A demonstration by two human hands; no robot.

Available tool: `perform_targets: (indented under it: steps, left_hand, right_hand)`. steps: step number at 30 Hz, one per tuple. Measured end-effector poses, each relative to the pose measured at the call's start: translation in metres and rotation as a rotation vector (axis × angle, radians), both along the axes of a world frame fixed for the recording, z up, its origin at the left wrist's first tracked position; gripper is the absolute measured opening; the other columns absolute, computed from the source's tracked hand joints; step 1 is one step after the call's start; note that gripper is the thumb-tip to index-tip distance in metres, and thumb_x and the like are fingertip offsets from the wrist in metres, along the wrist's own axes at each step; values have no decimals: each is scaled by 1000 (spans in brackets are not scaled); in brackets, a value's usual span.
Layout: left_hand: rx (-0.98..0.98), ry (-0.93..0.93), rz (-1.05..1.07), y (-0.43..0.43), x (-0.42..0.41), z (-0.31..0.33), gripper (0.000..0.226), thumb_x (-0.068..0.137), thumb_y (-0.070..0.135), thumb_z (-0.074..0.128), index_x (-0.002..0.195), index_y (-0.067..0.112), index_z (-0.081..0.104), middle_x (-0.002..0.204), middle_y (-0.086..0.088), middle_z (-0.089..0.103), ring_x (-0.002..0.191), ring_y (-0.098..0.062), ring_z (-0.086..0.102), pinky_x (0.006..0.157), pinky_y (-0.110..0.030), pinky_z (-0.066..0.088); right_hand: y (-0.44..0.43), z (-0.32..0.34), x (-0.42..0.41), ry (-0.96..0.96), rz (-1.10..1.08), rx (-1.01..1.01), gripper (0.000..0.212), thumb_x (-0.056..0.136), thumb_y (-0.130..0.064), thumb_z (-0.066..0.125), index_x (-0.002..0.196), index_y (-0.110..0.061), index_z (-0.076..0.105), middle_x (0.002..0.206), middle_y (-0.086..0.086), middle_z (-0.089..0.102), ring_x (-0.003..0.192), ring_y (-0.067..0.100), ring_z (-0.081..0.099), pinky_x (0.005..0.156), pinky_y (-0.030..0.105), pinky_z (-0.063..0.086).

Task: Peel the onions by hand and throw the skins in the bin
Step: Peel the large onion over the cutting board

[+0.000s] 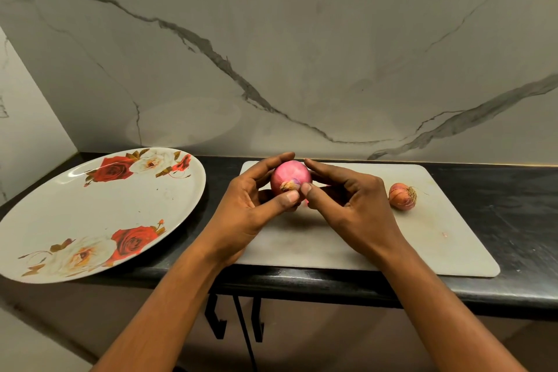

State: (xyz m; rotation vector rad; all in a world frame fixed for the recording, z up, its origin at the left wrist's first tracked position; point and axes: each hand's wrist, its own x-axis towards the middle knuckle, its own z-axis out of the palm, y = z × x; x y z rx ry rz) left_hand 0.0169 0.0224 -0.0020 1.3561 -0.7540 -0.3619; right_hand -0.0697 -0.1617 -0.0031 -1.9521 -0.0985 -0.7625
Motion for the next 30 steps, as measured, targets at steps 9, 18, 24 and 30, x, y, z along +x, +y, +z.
perform_targets:
  steps: [9, 18, 24, 30]
  left_hand:
    - [79, -76, -23, 0, 2, -3, 65, 88, 8, 81, 146, 30, 60, 149, -3, 57, 126, -35, 65, 107, -54, 54]
    - [50, -43, -29, 1, 1, -2, 65, 89, 2, 78, 147, 26, 59, 145, -1, 61, 125, -30, 67, 108, -51, 54]
    - [-3, 4, -17, -1, 0, 0, 62, 88, 10, 77, 146, 24, 59, 142, -5, 62, 119, -35, 69, 98, -48, 60]
    - [3, 79, -9, -3, 2, 1, 60, 95, 23, 73, 151, 32, 54, 143, 2, 59, 120, -27, 69, 97, -46, 60]
  right_hand:
    - [-1, 2, -1, 17, -6, -7, 46, 87, -18, 81, 132, -15, 72, 120, -2, 77, 108, 2, 74, 89, 28, 63]
    - [-5, -2, 2, 36, 14, 38, 45, 85, -9, 71, 129, -17, 75, 117, -5, 78, 107, 7, 76, 88, 37, 65]
    - [-2, -3, 1, 10, 35, 73, 45, 91, -3, 67, 133, -19, 72, 122, -6, 76, 111, 7, 74, 84, 37, 66]
    - [-1, 4, -3, 128, 138, 44, 64, 93, -9, 76, 150, -32, 57, 142, -12, 65, 106, 11, 76, 91, 37, 64]
